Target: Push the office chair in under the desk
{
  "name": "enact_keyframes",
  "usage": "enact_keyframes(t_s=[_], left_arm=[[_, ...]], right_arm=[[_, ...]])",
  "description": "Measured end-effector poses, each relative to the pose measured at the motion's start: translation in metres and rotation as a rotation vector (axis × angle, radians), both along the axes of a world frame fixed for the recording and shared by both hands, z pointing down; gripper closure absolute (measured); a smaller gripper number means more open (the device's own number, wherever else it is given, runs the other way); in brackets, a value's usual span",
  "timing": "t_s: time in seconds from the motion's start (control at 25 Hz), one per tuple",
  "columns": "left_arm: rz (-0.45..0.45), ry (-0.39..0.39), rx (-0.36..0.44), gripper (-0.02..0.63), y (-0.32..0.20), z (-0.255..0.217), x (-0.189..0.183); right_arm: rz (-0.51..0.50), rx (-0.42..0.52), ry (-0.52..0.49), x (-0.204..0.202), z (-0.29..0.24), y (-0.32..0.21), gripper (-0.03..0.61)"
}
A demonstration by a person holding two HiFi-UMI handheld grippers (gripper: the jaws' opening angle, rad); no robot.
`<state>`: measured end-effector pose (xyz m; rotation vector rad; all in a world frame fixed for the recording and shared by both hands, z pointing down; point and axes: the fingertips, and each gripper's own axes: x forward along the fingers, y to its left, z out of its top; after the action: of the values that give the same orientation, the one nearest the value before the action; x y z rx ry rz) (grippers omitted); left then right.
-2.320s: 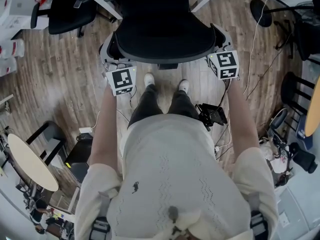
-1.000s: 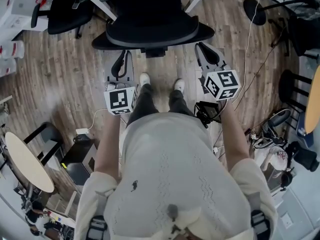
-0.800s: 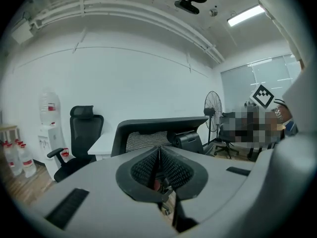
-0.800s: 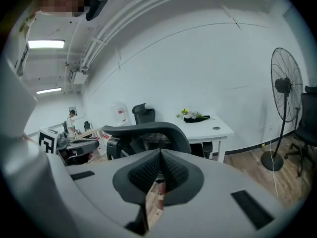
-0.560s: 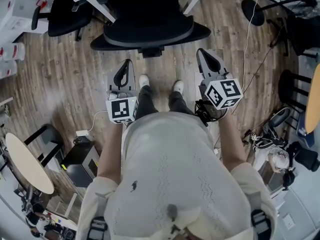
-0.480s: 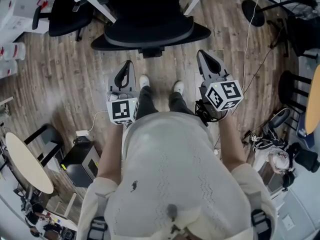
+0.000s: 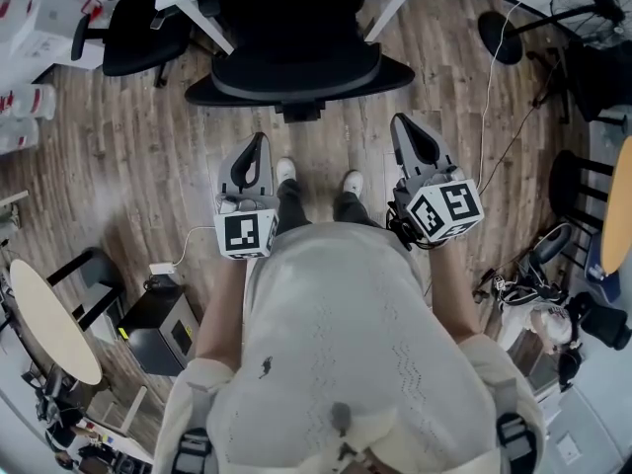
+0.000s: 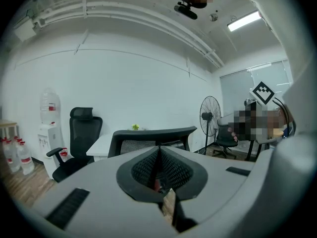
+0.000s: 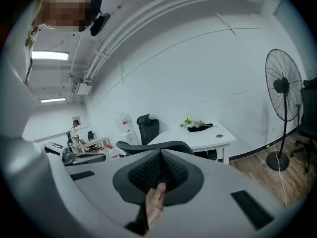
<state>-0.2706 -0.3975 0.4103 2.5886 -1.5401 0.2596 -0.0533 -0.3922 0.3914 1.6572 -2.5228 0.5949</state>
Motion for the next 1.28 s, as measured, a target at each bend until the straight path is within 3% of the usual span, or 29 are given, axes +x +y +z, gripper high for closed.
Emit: enact_keyframes(t_s=[0.48, 0.72, 0.92, 1.28], left_arm=[[-0.06, 0.124, 0.194, 0.591, -0.016, -0.11, -0.005], [-0.079, 0.134, 0.265, 0.591, -0.014, -0.148, -0.008], [-0.091, 0.121, 0.28, 0.591, -0.008, -0.158, -0.008], [-0.11, 0.118, 0.276, 0.591, -0.003, -0.156, -0.018]], right_arm=[[0.06, 0.199, -0.119, 0.038, -0.118, -0.015, 0.571], [0.032, 0.274, -0.069, 0.033, -0.163, -0.009, 0.571], [-0.014, 0.309, 0.029, 0.024, -0.171, 0.001, 0.572], [-0.027, 0.301, 0.03, 0.014, -0.167, 0.003, 0.572]])
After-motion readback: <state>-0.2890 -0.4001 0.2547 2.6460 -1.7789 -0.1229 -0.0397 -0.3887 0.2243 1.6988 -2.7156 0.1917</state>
